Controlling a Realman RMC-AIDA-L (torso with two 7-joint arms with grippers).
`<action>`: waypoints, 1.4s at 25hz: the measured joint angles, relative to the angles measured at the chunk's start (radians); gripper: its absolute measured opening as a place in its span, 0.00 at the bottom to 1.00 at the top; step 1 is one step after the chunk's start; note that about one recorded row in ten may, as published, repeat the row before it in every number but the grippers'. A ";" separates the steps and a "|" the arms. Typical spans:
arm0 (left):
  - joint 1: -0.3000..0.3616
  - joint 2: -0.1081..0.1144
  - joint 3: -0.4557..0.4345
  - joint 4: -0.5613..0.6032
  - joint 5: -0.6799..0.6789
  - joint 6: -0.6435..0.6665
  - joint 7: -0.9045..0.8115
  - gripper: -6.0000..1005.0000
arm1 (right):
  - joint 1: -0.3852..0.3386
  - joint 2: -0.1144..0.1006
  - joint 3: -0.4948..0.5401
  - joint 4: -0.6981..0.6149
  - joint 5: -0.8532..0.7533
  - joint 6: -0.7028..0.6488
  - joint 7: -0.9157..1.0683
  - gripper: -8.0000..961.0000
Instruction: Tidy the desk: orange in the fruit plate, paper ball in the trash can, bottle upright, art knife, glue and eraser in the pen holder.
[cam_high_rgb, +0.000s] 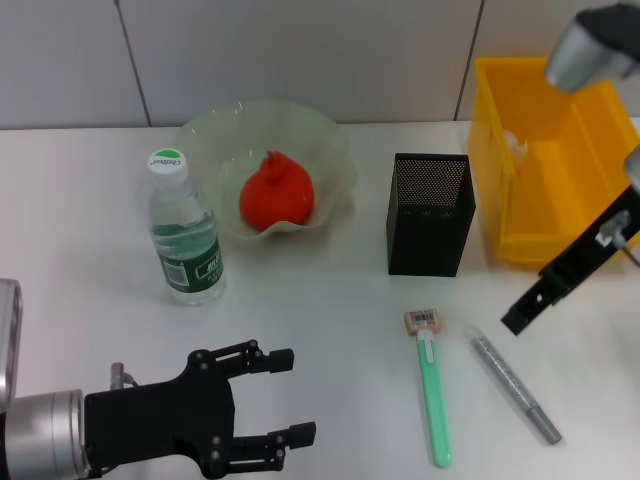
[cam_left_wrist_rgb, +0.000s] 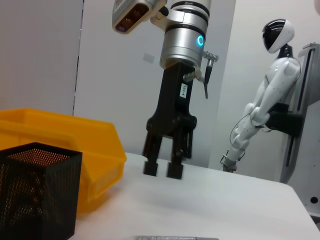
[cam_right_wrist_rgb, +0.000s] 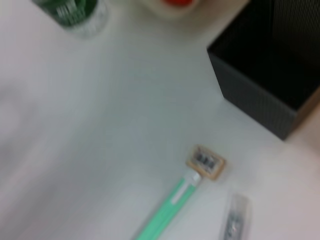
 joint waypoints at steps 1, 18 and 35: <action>0.001 0.000 0.000 -0.001 0.000 -0.002 0.004 0.80 | 0.007 0.006 -0.012 0.011 -0.015 0.001 0.007 0.82; -0.020 0.008 0.000 0.026 0.011 0.023 0.003 0.80 | 0.048 0.044 -0.137 0.030 0.021 0.102 0.142 0.82; 0.009 0.005 -0.006 0.021 0.011 0.017 -0.005 0.80 | 0.123 0.073 -0.248 0.143 0.091 0.116 0.017 0.81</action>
